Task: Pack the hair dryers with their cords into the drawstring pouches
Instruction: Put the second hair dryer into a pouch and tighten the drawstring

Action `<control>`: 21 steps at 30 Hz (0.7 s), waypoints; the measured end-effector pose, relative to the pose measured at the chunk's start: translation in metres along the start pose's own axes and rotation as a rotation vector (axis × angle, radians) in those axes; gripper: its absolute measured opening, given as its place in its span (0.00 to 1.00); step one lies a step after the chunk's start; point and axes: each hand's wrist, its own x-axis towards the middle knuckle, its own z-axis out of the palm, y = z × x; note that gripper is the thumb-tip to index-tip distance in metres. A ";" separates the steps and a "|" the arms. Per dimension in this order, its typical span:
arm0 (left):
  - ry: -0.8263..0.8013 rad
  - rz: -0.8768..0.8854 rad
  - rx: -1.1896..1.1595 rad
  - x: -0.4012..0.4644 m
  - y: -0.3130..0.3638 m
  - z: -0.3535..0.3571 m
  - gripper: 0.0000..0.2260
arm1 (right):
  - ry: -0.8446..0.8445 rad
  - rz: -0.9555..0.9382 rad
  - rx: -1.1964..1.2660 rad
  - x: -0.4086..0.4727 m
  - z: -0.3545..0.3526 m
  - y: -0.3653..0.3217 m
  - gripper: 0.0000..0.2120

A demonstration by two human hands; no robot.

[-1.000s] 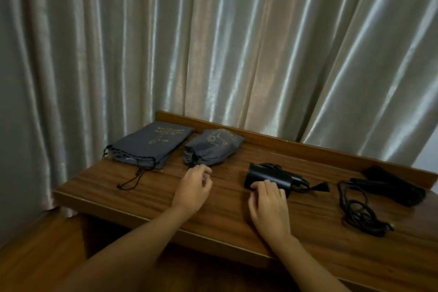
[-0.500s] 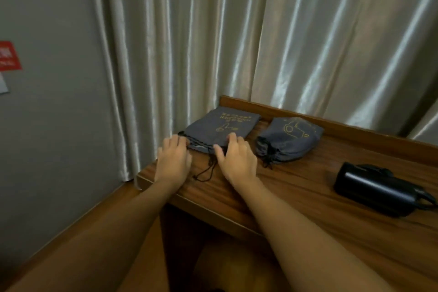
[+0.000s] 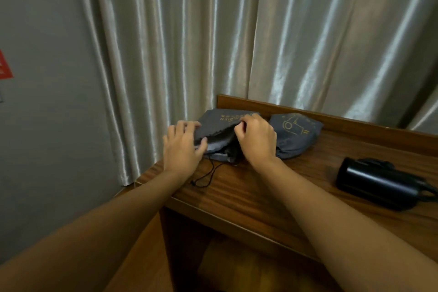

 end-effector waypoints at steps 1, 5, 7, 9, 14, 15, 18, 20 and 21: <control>-0.041 0.031 0.032 0.006 0.009 0.000 0.18 | 0.019 -0.024 0.012 0.002 -0.008 0.003 0.11; -0.197 0.049 0.088 0.019 0.031 0.003 0.13 | 0.055 -0.122 0.036 0.002 -0.037 0.019 0.08; -0.214 0.020 0.001 0.022 0.040 0.001 0.08 | 0.092 -0.155 -0.016 -0.003 -0.055 0.030 0.06; -0.173 0.040 -0.093 0.019 0.054 -0.004 0.10 | 0.124 -0.163 -0.079 -0.011 -0.071 0.044 0.06; -0.156 0.141 -0.205 -0.004 0.097 -0.012 0.17 | -0.071 -0.082 -0.248 -0.044 -0.087 0.077 0.14; -0.132 0.218 -0.176 -0.011 0.103 -0.014 0.18 | -0.090 -0.055 -0.238 -0.050 -0.088 0.084 0.13; -0.027 0.583 -0.034 -0.031 0.117 -0.021 0.19 | -0.051 0.103 -0.123 -0.063 -0.101 0.102 0.12; -0.022 0.823 0.027 -0.044 0.124 -0.024 0.17 | -0.037 0.177 -0.067 -0.071 -0.109 0.110 0.12; -0.041 0.893 0.061 -0.049 0.127 -0.024 0.17 | -0.034 0.177 -0.053 -0.076 -0.111 0.114 0.12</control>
